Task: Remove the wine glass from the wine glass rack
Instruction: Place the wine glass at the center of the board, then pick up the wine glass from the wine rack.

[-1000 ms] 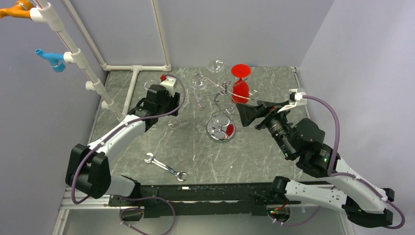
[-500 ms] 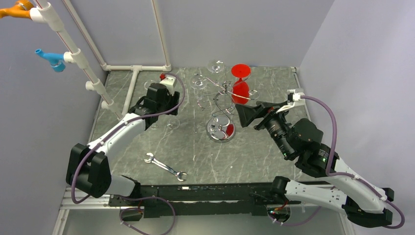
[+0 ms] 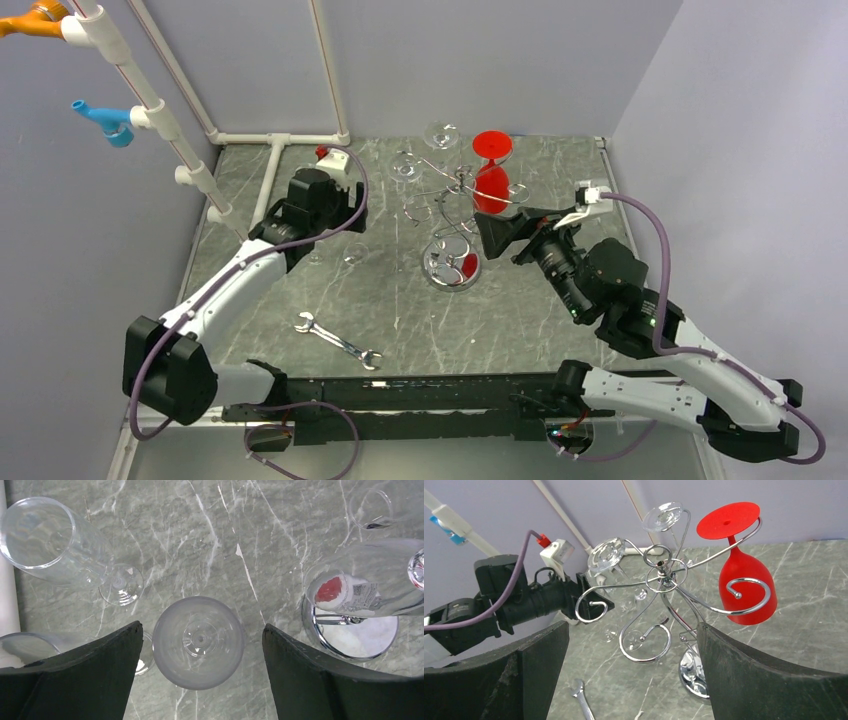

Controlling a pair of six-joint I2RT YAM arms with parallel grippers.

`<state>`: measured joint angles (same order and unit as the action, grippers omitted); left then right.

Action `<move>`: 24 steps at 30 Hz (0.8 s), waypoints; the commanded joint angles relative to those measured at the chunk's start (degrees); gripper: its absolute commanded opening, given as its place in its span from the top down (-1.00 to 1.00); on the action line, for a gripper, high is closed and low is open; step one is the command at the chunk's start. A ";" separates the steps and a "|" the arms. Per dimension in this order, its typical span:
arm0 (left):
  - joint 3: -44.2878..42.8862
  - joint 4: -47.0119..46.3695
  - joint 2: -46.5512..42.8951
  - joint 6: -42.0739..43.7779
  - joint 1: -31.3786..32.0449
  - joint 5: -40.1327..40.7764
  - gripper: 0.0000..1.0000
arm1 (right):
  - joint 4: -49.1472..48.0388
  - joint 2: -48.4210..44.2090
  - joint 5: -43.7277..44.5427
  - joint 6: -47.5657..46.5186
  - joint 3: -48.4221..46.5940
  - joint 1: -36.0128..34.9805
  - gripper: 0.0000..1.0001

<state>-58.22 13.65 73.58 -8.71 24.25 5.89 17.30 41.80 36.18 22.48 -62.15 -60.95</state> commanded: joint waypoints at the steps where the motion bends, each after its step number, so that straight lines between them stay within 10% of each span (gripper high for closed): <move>1: -2.04 -0.55 -3.00 -0.25 0.27 -0.35 -0.83 | -0.81 1.03 0.91 -1.25 -2.00 -0.30 -1.00; 24: -0.97 0.82 -13.42 3.17 0.27 -1.19 -0.81 | -4.02 6.12 -4.79 -0.80 -6.67 -0.10 -1.00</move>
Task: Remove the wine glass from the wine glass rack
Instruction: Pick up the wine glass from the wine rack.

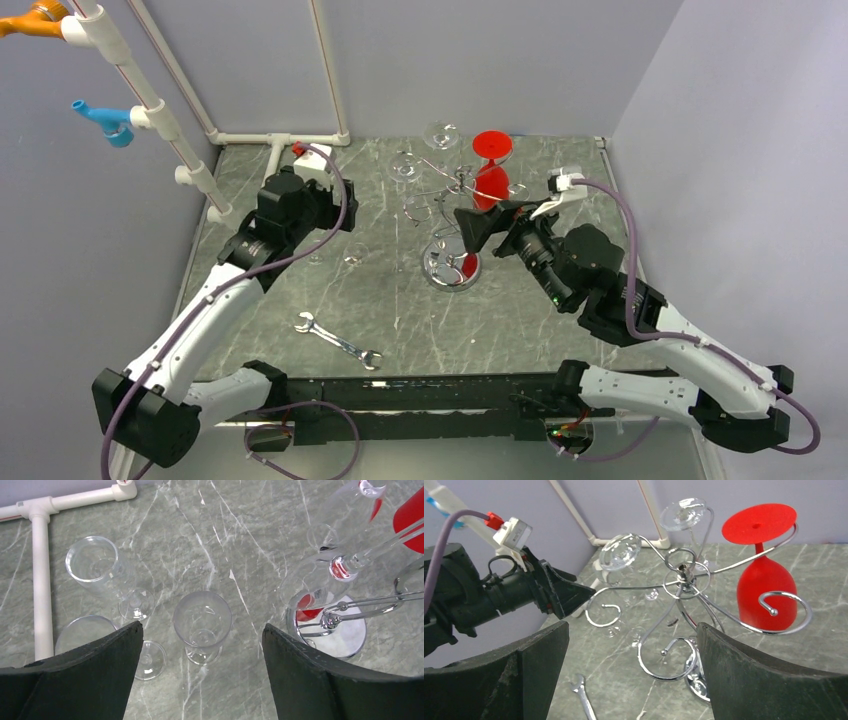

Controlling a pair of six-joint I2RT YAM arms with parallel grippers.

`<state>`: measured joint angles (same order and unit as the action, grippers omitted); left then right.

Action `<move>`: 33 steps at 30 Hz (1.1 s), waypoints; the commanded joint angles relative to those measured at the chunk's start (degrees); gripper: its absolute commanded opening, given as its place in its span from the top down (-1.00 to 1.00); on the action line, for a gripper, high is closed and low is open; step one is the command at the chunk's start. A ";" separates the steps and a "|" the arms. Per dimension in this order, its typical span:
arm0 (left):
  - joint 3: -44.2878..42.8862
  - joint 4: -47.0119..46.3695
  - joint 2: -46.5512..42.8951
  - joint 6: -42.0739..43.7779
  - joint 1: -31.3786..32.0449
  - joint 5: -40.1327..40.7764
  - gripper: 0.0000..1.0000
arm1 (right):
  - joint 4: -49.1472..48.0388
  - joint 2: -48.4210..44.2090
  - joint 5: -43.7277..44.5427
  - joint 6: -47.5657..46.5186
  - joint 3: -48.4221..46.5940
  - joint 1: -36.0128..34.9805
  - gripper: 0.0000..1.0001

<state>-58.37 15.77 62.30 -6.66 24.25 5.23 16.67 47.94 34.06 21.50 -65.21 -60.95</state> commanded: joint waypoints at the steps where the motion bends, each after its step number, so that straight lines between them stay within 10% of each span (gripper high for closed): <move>1: -0.73 -1.38 -2.51 1.16 0.27 -0.46 -0.81 | -3.35 0.38 -3.10 0.02 -4.31 -0.08 -1.00; 11: -1.45 -0.08 -3.07 1.92 0.30 -0.63 -0.79 | 7.80 12.80 -5.14 -1.26 -21.15 1.88 -1.00; 33: -1.26 -0.63 -6.42 0.23 0.10 -3.70 -0.63 | 7.78 23.00 -24.77 12.32 -25.54 11.57 -0.94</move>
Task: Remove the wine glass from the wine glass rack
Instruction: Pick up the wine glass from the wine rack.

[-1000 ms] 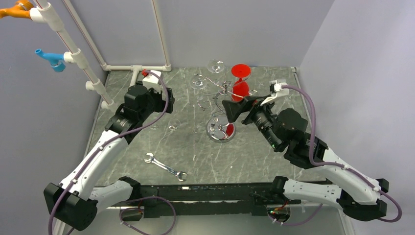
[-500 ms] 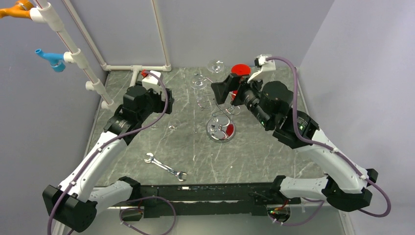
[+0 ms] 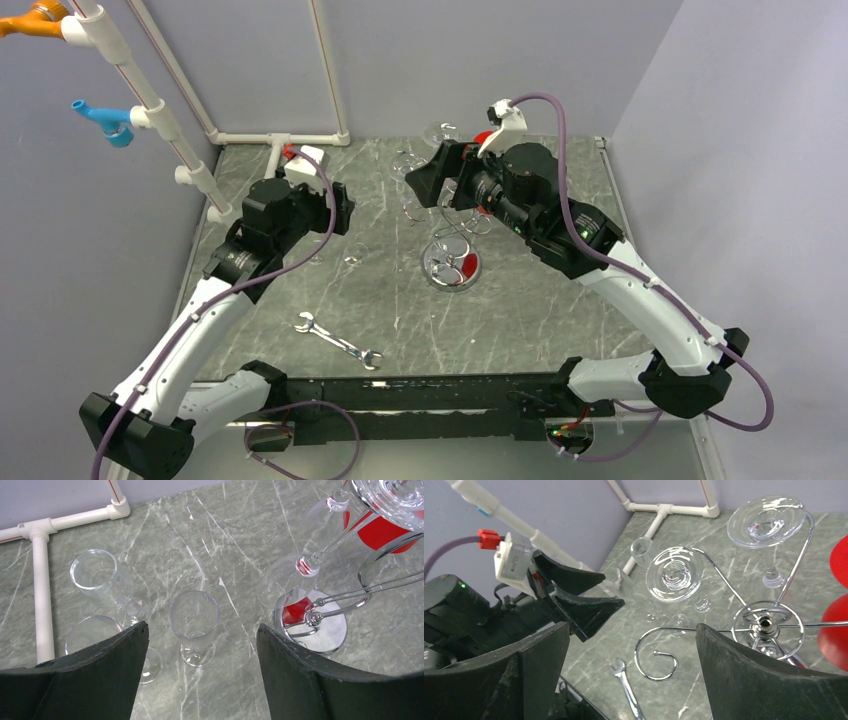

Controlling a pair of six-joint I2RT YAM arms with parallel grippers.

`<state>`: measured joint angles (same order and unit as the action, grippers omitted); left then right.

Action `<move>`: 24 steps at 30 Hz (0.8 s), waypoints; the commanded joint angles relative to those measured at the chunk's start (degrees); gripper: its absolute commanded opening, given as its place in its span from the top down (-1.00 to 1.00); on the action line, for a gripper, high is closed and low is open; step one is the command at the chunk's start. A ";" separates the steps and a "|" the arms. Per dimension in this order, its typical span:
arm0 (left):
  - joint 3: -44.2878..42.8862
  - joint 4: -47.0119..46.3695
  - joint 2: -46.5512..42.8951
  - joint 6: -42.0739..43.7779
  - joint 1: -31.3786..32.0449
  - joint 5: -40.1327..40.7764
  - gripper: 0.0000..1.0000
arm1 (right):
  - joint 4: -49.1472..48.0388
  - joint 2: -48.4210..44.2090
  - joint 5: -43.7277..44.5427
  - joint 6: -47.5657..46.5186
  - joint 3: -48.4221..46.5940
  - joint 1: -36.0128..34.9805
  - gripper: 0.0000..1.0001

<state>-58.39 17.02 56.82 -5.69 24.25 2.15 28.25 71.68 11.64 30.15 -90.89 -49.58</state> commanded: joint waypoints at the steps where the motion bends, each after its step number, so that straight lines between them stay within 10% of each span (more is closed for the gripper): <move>1: -1.26 -1.70 -0.85 -0.66 0.10 -0.58 -0.63 | -4.49 -0.61 -2.52 4.19 0.41 0.27 -0.92; 24: -2.15 -0.06 0.20 -0.20 0.14 1.82 -0.60 | -10.31 4.62 7.64 14.14 3.69 1.07 -0.66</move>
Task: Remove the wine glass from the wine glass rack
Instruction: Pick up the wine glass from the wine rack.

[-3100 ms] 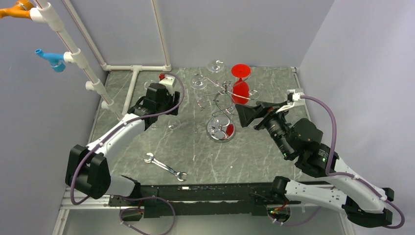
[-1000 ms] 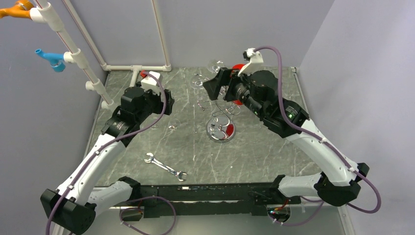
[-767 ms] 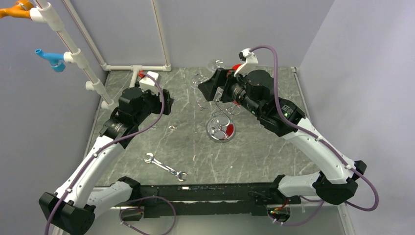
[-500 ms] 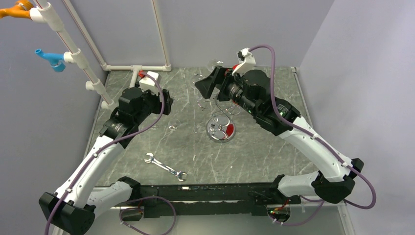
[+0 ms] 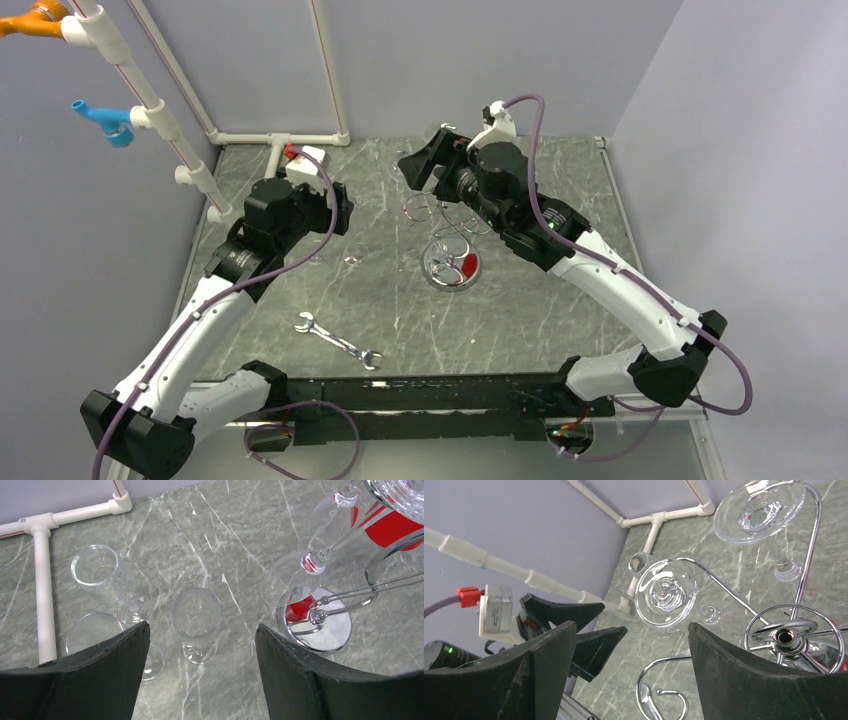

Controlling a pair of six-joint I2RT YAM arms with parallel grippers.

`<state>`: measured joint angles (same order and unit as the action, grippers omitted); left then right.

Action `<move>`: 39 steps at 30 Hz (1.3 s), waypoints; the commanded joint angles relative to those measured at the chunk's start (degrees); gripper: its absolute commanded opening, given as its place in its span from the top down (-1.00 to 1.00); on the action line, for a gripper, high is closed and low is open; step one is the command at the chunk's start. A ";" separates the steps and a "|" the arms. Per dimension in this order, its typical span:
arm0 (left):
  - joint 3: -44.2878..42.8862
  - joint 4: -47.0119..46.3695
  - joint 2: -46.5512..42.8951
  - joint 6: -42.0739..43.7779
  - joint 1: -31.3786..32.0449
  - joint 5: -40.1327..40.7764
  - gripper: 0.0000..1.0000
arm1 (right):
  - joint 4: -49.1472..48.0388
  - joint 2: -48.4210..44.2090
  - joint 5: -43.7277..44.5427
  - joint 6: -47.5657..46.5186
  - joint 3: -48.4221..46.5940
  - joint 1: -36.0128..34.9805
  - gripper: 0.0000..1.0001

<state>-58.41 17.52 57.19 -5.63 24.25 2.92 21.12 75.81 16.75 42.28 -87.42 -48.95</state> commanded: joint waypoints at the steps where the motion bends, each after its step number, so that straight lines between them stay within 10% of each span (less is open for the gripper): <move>1: -2.09 -0.61 -0.28 -0.26 0.10 1.07 -0.60 | -3.41 0.59 2.45 2.34 0.40 0.58 -0.64; 39: -2.22 -0.13 -0.68 -0.07 0.10 1.28 -0.59 | -4.15 6.52 3.07 4.99 0.24 1.20 -0.47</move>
<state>-58.43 18.35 57.21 -5.63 24.25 3.51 19.62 82.15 19.00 46.76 -87.33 -48.12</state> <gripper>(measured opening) 0.796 0.736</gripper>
